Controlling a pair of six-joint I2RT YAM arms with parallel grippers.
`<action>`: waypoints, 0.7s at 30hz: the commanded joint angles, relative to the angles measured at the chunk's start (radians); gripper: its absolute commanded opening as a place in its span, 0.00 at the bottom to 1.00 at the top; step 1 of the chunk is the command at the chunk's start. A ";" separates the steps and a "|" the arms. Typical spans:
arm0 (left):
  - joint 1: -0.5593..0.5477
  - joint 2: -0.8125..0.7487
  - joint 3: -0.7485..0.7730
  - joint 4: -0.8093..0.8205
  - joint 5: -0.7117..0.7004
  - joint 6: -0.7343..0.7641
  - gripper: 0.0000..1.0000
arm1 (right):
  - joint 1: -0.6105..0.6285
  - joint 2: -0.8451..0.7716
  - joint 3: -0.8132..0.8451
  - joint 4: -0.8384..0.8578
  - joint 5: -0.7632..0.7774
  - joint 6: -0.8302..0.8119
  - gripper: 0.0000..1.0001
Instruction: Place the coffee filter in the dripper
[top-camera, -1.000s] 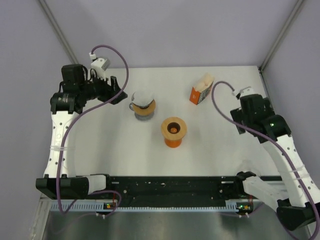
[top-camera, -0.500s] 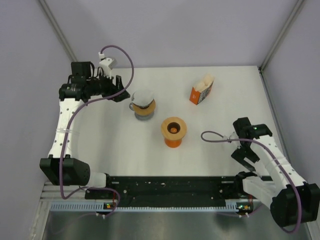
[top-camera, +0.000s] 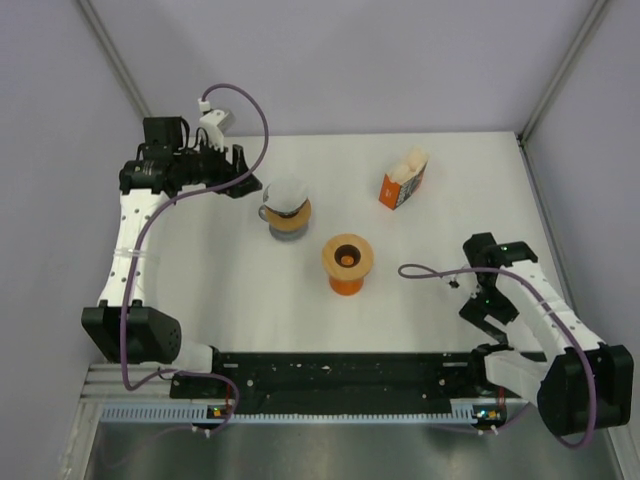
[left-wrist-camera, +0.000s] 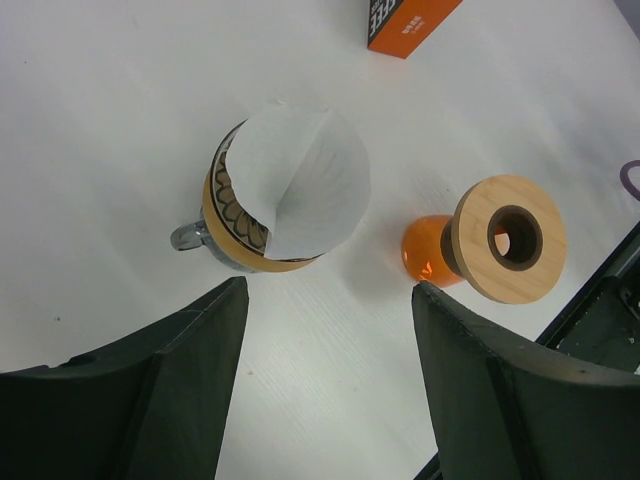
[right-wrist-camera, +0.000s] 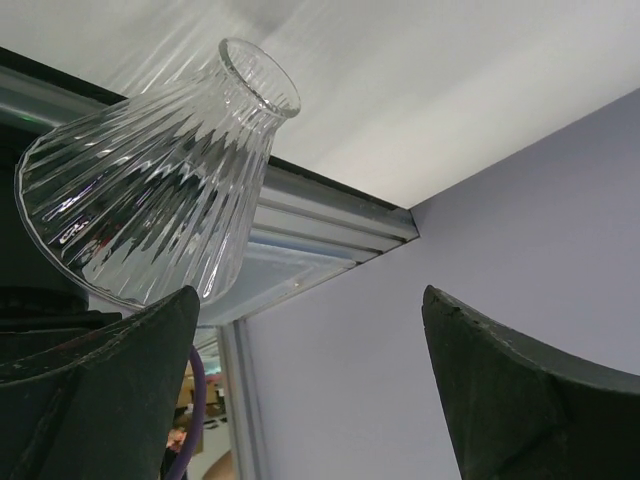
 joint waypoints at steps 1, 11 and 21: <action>-0.003 0.014 0.049 0.050 0.033 -0.025 0.72 | 0.055 0.037 0.022 -0.084 -0.026 -0.038 0.92; -0.003 0.026 0.064 0.071 0.019 -0.049 0.72 | 0.126 0.158 0.123 0.178 0.058 -0.098 0.90; -0.003 0.029 0.058 0.063 0.001 -0.048 0.72 | 0.135 0.128 0.318 0.234 -0.087 0.121 0.93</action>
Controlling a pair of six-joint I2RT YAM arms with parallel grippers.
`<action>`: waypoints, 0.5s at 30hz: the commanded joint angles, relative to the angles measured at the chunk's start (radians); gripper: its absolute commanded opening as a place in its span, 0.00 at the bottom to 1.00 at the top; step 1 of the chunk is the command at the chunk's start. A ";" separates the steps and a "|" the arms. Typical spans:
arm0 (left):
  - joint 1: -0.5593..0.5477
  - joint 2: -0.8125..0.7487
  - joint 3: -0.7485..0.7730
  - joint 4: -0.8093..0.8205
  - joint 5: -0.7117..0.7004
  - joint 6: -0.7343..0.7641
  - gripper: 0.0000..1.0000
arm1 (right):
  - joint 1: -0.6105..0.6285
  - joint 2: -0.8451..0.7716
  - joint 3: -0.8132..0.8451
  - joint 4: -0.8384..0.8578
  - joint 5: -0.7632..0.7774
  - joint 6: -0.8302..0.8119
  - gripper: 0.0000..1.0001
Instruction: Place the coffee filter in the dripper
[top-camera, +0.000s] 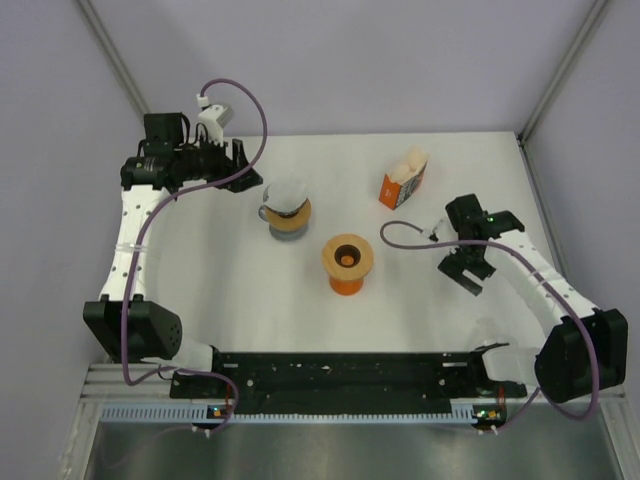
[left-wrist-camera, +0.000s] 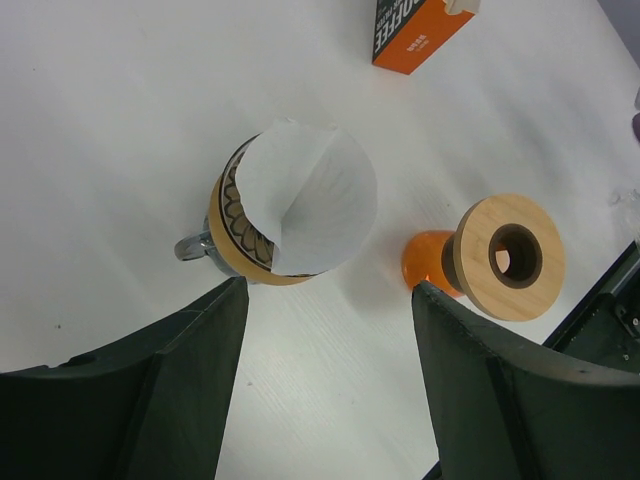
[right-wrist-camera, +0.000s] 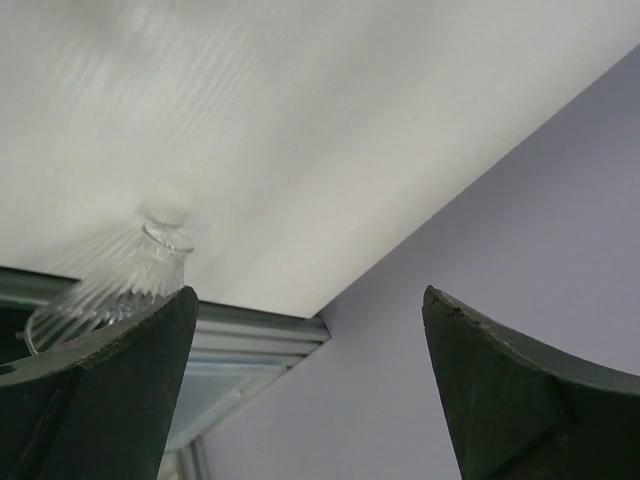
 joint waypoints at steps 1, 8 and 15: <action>-0.003 -0.002 0.032 0.034 0.002 -0.003 0.72 | 0.009 -0.072 0.111 0.008 -0.133 0.182 0.94; -0.003 -0.002 0.027 0.010 0.003 0.014 0.72 | -0.033 -0.067 0.142 -0.002 0.058 0.505 0.99; -0.003 0.009 0.009 0.013 0.000 0.024 0.72 | -0.209 -0.047 0.212 0.059 -0.109 0.511 0.98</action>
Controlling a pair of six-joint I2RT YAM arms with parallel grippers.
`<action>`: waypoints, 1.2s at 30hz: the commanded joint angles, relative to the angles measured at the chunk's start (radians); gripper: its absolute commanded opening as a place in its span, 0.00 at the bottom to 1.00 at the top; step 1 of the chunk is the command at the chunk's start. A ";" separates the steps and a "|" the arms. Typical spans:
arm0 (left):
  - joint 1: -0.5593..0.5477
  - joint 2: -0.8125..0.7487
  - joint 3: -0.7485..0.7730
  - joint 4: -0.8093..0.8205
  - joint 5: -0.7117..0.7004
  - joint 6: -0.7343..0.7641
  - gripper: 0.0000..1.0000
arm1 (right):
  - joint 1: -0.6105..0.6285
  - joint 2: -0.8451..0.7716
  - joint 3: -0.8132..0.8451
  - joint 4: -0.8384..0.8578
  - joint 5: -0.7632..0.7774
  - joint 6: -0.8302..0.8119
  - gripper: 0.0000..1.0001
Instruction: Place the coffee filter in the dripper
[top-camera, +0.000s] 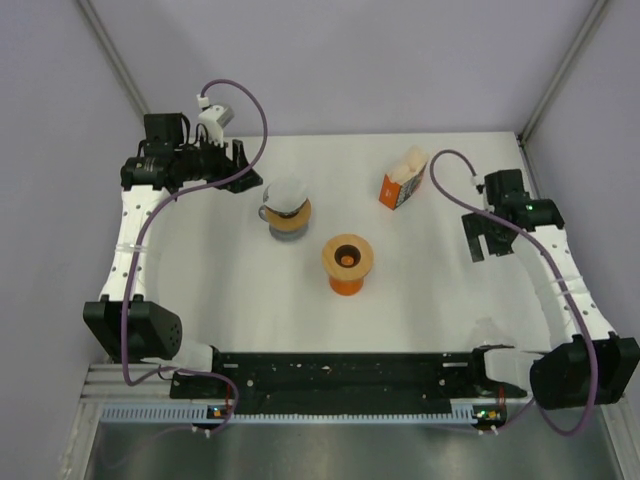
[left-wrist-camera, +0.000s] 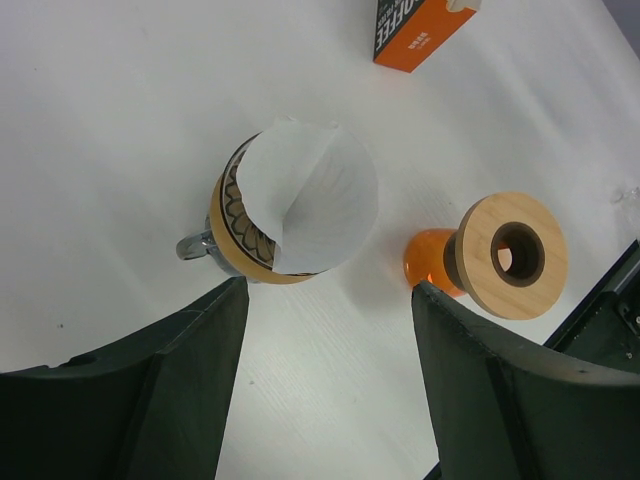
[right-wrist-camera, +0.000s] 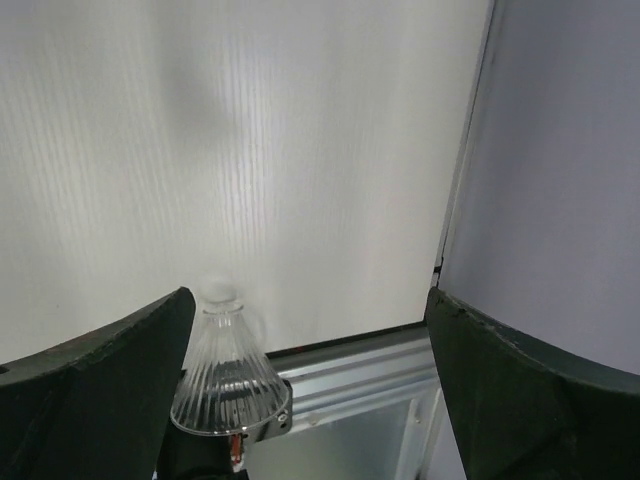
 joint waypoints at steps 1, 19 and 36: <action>-0.003 0.010 0.009 0.016 0.001 0.021 0.72 | -0.052 0.010 -0.063 0.075 -0.116 0.006 0.97; -0.003 0.087 0.052 -0.007 0.030 0.038 0.71 | -0.061 -0.185 -0.490 0.068 -0.144 -0.289 0.96; -0.003 0.116 0.078 -0.013 0.020 0.044 0.71 | -0.051 -0.021 -0.183 0.173 -0.037 -0.085 0.96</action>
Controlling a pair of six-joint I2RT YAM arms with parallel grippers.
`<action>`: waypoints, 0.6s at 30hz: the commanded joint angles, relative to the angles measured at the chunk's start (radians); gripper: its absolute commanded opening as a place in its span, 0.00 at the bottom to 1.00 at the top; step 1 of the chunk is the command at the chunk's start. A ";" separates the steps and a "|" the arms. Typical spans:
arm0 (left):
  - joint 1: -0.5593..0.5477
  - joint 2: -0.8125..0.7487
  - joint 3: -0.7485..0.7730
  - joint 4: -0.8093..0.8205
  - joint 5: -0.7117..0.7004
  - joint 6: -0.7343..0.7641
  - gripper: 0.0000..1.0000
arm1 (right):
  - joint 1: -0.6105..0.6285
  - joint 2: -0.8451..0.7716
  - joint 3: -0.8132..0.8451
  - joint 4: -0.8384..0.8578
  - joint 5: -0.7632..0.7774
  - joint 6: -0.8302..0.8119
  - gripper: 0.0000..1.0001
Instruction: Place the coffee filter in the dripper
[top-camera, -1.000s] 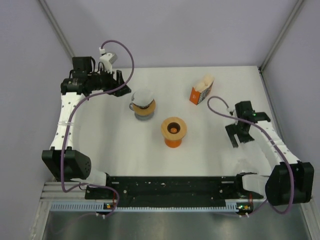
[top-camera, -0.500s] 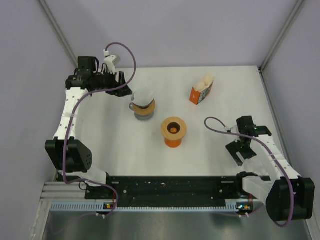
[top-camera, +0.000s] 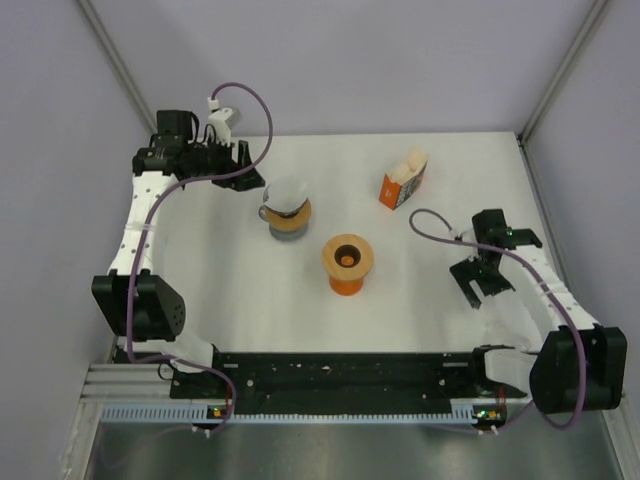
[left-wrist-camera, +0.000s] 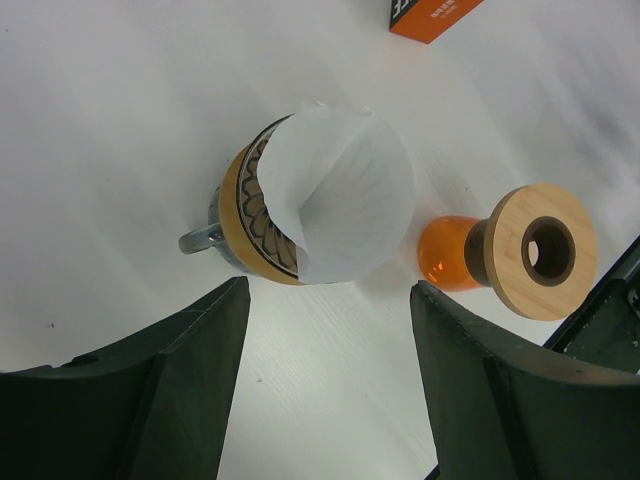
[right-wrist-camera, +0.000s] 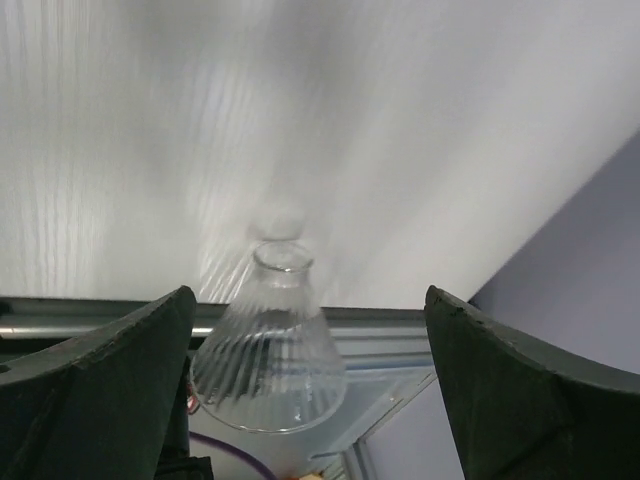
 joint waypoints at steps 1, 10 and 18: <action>-0.002 -0.001 0.041 0.019 0.031 -0.001 0.71 | 0.004 0.039 0.292 0.090 0.139 0.250 0.95; -0.002 -0.037 0.034 -0.007 0.061 -0.010 0.71 | -0.001 0.000 0.453 -0.040 0.290 1.060 0.91; -0.002 -0.048 0.057 -0.068 0.083 -0.004 0.71 | -0.024 -0.275 0.307 -0.192 0.434 1.573 0.99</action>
